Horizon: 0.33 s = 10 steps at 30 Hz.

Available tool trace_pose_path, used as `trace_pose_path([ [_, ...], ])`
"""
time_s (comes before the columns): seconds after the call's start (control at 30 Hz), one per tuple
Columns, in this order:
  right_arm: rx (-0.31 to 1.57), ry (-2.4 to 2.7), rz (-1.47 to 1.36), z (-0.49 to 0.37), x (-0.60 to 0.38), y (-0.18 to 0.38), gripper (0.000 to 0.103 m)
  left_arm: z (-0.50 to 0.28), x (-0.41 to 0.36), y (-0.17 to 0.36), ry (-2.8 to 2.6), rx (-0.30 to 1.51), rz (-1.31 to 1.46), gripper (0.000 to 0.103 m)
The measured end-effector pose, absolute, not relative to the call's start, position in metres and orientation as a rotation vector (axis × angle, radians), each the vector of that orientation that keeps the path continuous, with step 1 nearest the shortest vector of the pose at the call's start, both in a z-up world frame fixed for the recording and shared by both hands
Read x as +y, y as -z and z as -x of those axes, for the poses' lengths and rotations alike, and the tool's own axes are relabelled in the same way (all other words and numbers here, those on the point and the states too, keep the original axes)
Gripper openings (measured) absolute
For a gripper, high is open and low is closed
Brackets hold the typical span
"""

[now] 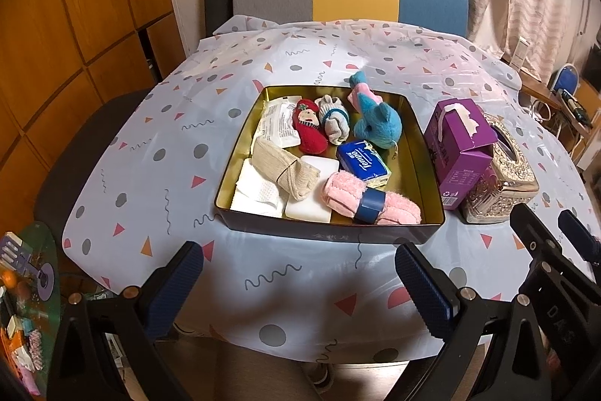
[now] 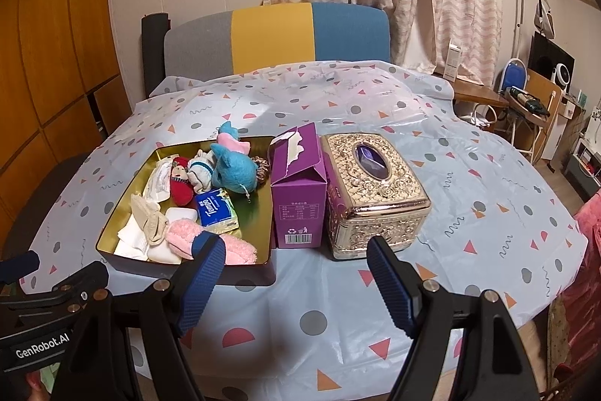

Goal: Organize soft objects

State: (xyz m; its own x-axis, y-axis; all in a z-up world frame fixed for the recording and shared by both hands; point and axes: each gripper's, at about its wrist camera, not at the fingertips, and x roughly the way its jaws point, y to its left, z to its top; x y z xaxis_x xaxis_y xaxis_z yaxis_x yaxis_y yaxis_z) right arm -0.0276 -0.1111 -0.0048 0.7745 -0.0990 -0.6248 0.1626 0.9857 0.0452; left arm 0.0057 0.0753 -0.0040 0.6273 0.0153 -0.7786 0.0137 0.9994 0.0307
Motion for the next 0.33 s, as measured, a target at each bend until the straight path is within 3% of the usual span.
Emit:
trace_pose_path([
  [0.33,0.685,0.136,-0.103,0.0240,-0.1109,0.0085,0.079,-0.0103,0.0762,0.0106,-0.040,0.904,-0.035,0.103],
])
